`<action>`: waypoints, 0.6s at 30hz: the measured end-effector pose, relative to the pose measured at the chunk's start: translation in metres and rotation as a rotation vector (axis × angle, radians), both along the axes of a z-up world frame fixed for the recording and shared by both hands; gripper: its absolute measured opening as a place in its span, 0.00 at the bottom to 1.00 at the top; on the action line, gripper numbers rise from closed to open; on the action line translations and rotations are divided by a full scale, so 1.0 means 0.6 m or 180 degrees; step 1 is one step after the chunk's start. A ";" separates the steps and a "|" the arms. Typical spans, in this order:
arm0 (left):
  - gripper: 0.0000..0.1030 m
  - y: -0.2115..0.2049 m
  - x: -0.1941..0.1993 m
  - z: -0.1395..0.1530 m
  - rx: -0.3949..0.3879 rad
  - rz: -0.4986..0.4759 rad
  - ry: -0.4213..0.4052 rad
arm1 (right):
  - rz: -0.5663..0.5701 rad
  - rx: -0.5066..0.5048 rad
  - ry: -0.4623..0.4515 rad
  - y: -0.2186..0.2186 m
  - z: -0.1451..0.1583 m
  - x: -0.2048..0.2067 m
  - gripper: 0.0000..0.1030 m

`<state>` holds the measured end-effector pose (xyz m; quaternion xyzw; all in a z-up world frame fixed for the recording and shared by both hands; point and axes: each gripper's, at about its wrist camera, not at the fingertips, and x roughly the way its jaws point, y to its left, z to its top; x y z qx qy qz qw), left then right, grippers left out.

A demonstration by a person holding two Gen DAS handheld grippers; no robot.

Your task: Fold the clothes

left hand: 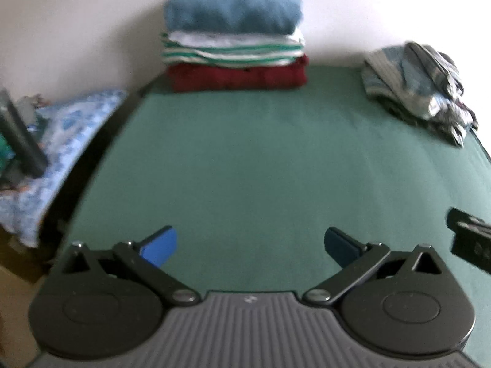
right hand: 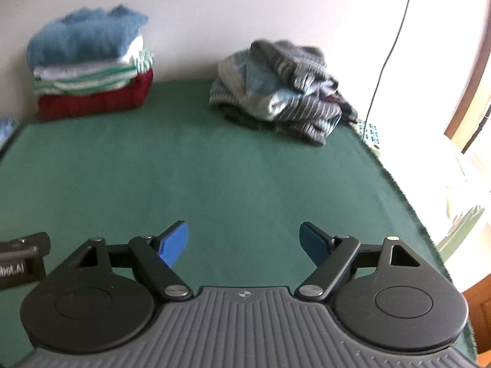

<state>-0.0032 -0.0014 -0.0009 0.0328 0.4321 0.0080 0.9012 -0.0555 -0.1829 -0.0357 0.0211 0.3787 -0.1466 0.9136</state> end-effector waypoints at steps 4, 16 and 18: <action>1.00 -0.007 -0.016 -0.005 -0.0033 -0.0105 0.0028 | -0.0014 -0.0044 -0.0047 -0.001 0.013 -0.002 0.84; 1.00 -0.087 -0.021 0.068 -0.0275 -0.0903 -0.0371 | -0.0158 0.0419 -0.0266 -0.045 0.181 -0.029 0.84; 1.00 -0.088 -0.029 0.065 -0.0308 -0.1017 -0.0385 | -0.0123 0.0624 -0.0230 -0.062 0.177 -0.040 0.82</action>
